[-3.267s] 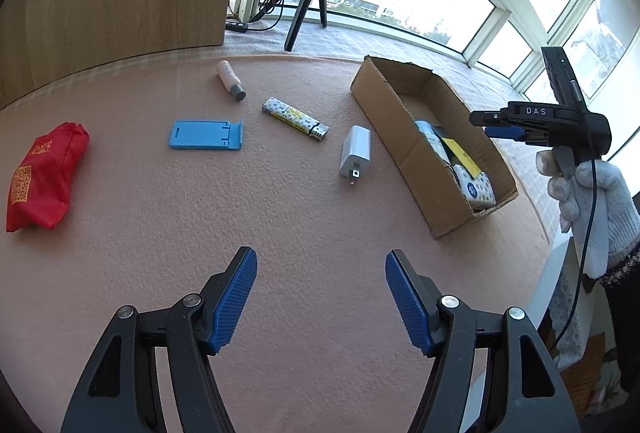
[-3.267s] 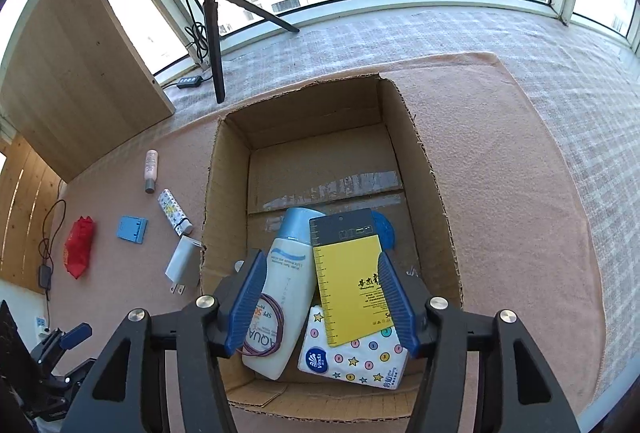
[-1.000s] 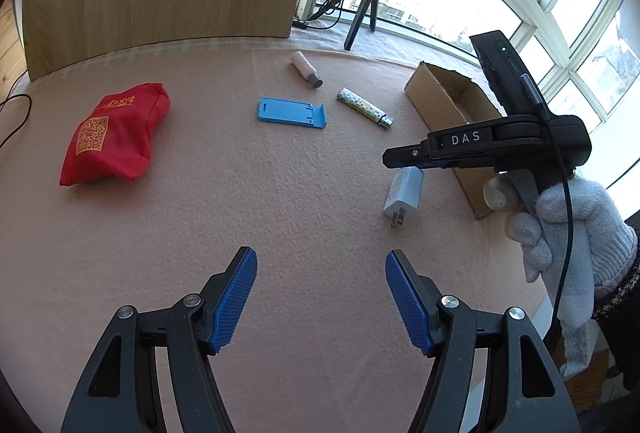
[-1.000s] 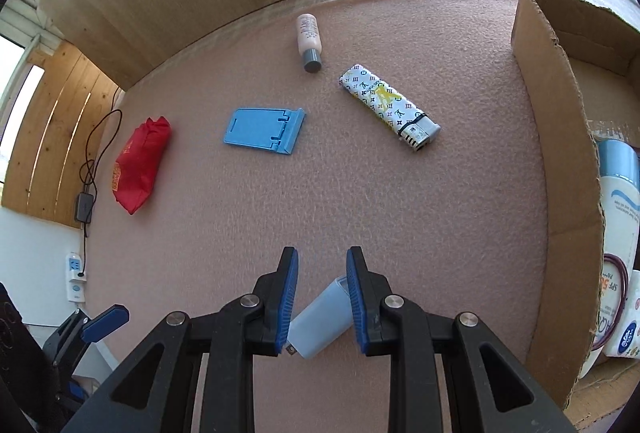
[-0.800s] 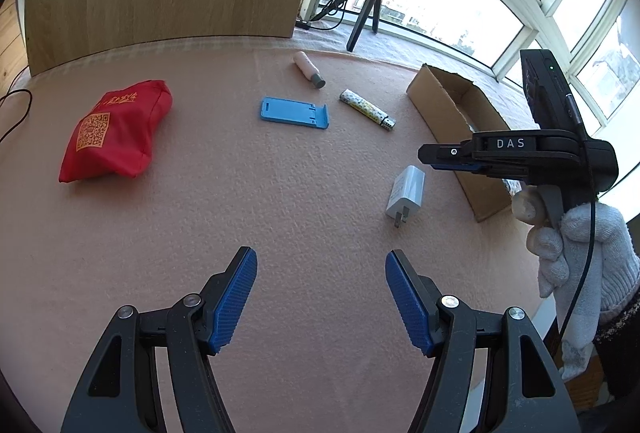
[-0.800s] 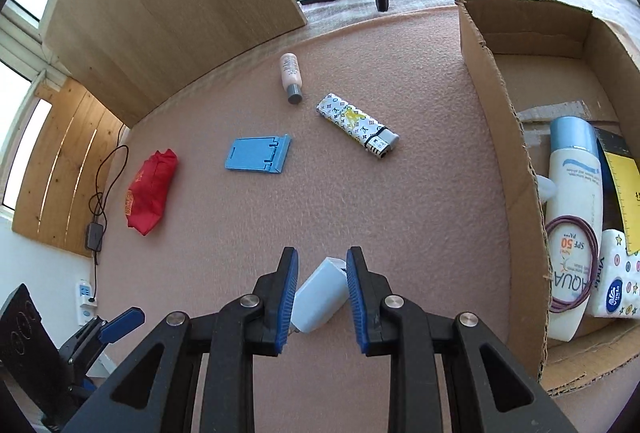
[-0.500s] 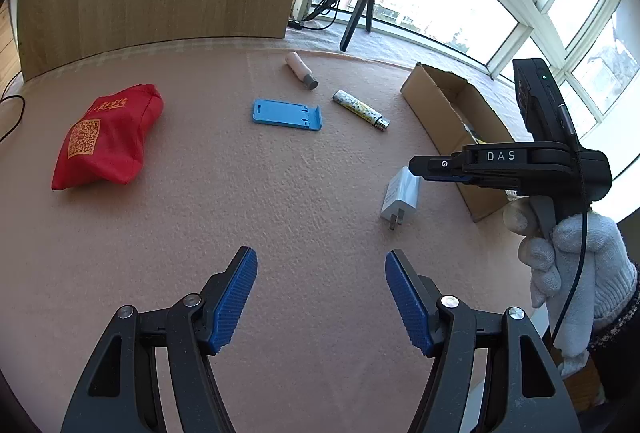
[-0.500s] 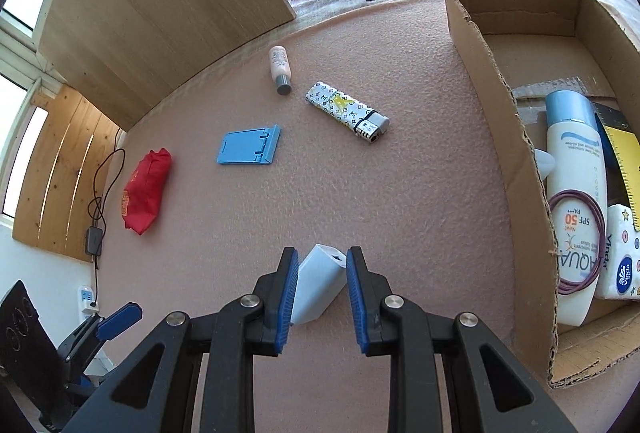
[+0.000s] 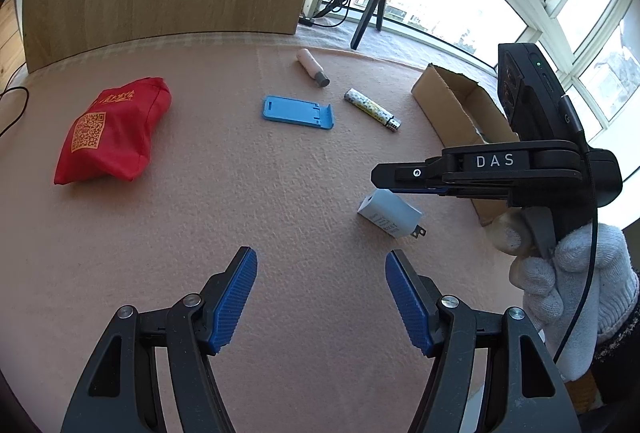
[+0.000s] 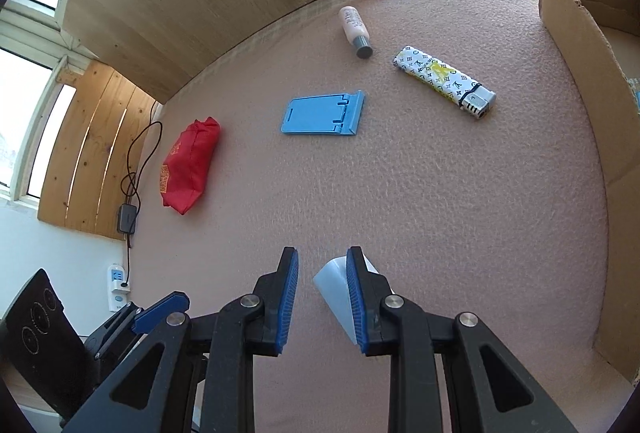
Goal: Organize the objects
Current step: 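Move the right gripper to the white charger plug and grasp it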
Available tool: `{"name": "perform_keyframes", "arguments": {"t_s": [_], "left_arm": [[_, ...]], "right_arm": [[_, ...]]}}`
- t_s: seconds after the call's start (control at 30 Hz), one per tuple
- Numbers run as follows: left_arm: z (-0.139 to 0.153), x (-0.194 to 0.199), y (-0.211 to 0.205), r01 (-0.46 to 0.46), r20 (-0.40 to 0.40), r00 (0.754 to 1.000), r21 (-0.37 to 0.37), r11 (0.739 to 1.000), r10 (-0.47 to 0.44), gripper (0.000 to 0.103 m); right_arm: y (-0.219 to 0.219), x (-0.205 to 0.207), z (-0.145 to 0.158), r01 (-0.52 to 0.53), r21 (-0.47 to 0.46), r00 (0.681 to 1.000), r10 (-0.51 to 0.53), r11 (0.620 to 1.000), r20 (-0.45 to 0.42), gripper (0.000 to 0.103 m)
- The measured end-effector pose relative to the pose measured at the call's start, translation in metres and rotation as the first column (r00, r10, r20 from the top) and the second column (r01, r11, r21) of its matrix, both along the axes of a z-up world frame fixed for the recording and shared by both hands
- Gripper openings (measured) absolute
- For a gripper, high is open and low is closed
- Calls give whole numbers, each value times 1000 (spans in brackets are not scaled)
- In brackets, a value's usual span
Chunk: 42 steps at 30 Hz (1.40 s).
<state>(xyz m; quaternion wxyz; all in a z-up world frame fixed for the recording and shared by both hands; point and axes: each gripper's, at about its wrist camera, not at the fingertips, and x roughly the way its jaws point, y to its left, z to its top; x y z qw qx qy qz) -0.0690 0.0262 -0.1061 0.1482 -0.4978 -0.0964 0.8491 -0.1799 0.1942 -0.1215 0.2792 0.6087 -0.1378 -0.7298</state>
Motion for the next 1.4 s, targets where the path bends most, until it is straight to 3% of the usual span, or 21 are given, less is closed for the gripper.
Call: {"name": "perform_keyframes", "arguments": {"t_s": [0.27,0.37,0.5,0.6,0.9,1.0,1.1,1.27,1.4], "left_arm": [[-2,-2,-4,-8,4,1000,3,1000,8,70],[-2,-1,-6,-9,4,1000,2,1000,9,70],[-2,0,-8,-12,4,1000,1,1000,12,70],[-2,0,-7,-13,6,1000,2,1000,13,70],[-1,2,-6,-7,4,1000,1,1000,7,70],[-1,4,-6,-8,3,1000,2,1000,8,70],[0,6,-8,-13,1,1000,0,1000,13,70],[1,9,-8,-15,1,1000,1,1000,15,70],[-1,9,-7,-10,4,1000,1,1000,10,70]], "right_arm": [[2,19,3,-33,-23,999,34,999,32,22],[7,23,7,9,-68,1000,-8,998,17,23],[24,14,18,93,-29,994,-95,995,-62,23],[29,3,9,107,-13,994,-107,994,-28,23],[9,17,3,11,-53,999,-9,999,32,23],[8,19,11,11,-57,1000,-12,998,-3,23],[13,13,13,44,34,997,-42,998,-64,23],[18,5,-3,38,-1,999,-38,999,25,24],[5,17,-1,-18,-30,999,19,999,39,24]]}}
